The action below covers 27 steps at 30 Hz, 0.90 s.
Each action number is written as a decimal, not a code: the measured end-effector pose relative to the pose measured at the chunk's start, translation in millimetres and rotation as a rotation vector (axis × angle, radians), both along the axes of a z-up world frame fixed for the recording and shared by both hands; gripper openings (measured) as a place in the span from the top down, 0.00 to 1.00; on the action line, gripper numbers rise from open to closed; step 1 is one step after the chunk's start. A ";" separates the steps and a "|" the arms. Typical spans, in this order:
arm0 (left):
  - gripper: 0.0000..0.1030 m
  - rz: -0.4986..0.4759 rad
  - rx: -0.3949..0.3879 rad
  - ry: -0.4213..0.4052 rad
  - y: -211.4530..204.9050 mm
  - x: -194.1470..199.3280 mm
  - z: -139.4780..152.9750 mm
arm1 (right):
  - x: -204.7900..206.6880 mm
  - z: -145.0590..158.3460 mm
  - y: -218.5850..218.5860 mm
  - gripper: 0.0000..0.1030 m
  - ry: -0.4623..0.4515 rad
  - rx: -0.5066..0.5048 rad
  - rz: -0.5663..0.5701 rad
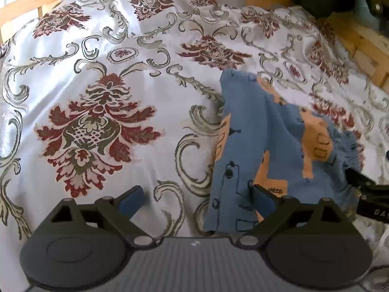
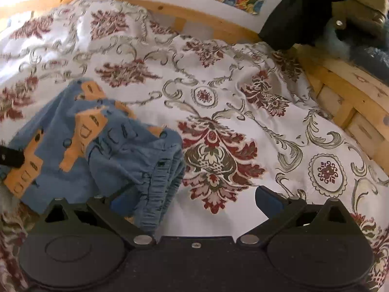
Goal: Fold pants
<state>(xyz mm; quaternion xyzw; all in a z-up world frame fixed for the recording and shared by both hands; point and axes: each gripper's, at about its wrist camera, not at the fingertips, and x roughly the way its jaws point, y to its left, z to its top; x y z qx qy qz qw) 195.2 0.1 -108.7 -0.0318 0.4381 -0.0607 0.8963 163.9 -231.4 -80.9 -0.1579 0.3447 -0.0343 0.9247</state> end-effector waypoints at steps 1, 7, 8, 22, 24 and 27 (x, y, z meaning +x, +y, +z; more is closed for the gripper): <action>0.04 -0.004 0.013 0.000 -0.5 -0.6 -1.5 | 0.1 -2.1 0.0 0.01 0.015 -0.014 0.009; 0.01 -0.014 0.069 -0.007 -1.4 -6.3 -1.0 | 0.4 -0.8 -15.0 0.01 0.067 0.021 0.016; 0.01 -0.009 0.057 -0.002 1.4 -6.4 0.8 | 0.0 3.3 -19.0 0.01 0.063 0.050 0.007; 0.02 -0.104 0.106 -0.280 -23.9 46.7 51.6 | 34.3 24.4 -15.3 0.01 -0.130 0.034 0.130; 0.02 -0.121 0.175 -0.260 -38.3 66.3 32.6 | 43.1 9.3 -7.9 0.01 -0.116 -0.010 0.166; 0.00 -0.103 0.178 -0.279 -36.4 76.5 5.3 | 53.0 -12.6 -4.9 0.01 -0.105 -0.108 0.161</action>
